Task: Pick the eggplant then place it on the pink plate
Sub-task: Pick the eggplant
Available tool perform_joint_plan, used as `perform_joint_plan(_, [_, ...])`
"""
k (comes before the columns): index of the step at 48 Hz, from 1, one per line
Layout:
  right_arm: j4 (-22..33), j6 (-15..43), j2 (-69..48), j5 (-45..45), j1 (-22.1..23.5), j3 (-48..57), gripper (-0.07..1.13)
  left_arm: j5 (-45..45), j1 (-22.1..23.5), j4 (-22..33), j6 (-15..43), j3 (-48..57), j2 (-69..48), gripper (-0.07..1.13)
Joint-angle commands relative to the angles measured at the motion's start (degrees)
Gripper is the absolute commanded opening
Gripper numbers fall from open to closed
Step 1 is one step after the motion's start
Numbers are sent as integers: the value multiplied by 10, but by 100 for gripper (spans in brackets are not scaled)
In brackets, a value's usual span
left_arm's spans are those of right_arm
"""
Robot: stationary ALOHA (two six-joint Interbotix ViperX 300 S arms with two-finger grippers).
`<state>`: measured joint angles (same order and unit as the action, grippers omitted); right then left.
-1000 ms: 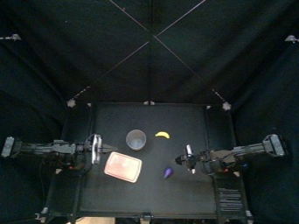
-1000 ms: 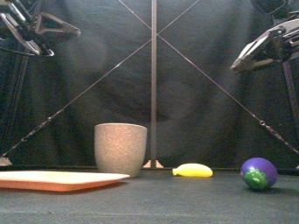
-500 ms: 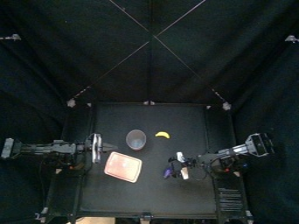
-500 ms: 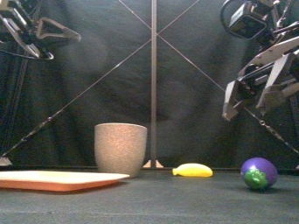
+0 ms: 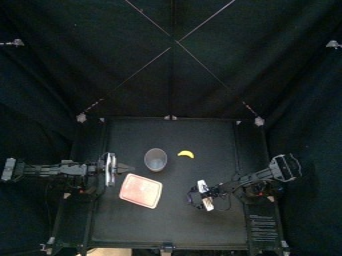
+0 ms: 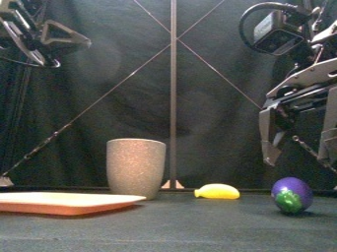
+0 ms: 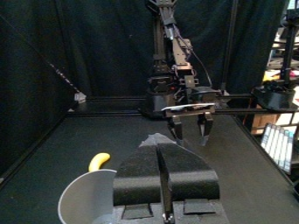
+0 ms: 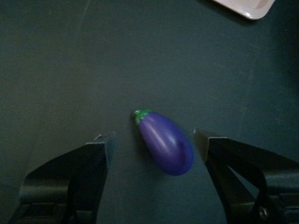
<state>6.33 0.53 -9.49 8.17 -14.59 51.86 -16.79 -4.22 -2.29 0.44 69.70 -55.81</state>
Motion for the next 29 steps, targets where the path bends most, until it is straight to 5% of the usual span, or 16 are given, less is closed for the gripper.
perform_joint_plan(1, [1,-1,6,4,-1,-15,103,-4,-1,-2,1,-7,2,-4])
perform_joint_plan(19, [4,-3,54,20,1,-29,99,-4,-1,-2,1,-6,2,-4])
perform_joint_plan(29, [9,-2,66,20,4,-31,76,-3,-2,-2,1,-6,2,-4])
